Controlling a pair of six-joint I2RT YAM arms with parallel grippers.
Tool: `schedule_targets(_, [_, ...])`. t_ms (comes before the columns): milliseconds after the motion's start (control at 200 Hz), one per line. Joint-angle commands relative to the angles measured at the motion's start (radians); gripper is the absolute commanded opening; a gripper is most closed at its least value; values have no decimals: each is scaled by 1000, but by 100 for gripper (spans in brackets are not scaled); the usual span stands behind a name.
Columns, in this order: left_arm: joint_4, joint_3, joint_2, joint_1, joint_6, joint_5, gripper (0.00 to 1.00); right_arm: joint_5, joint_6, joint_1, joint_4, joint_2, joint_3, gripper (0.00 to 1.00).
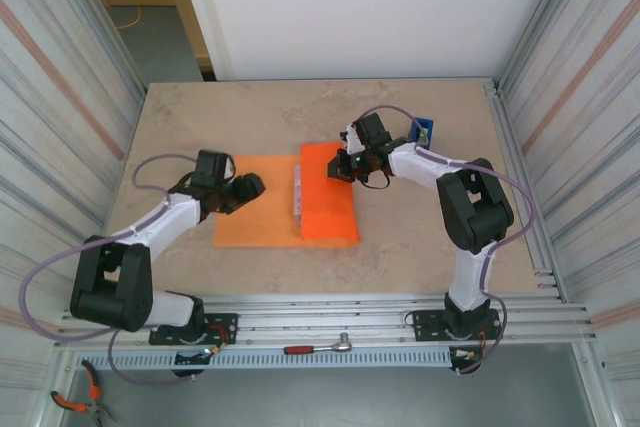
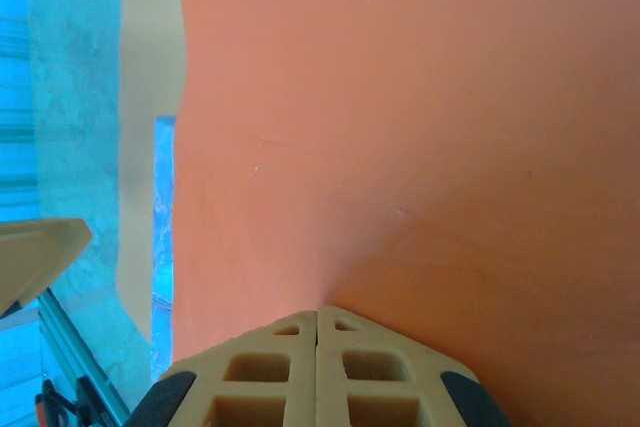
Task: Wrap the gift box in paper
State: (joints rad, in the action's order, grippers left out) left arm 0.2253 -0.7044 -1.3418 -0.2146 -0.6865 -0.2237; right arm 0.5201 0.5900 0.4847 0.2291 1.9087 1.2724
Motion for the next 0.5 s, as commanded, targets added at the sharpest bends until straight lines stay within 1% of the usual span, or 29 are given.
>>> schedule_targets(0, [90, 84, 78, 64, -20, 85, 68, -59, -19, -3, 71, 28, -43, 0])
schedule_targets(130, [123, 159, 148, 134, -36, 144, 72, -59, -19, -2, 69, 27, -46, 0])
schedule_targets(266, [134, 192, 173, 147, -39, 183, 73, -60, -18, -3, 69, 28, -47, 0])
schedule_targets(396, [100, 203, 135, 147, -25, 159, 75, -60, -18, -3, 69, 27, -47, 0])
schedule_targets(496, [56, 200, 79, 146, -2, 92, 75, -61, -16, -2, 69, 30, -46, 0])
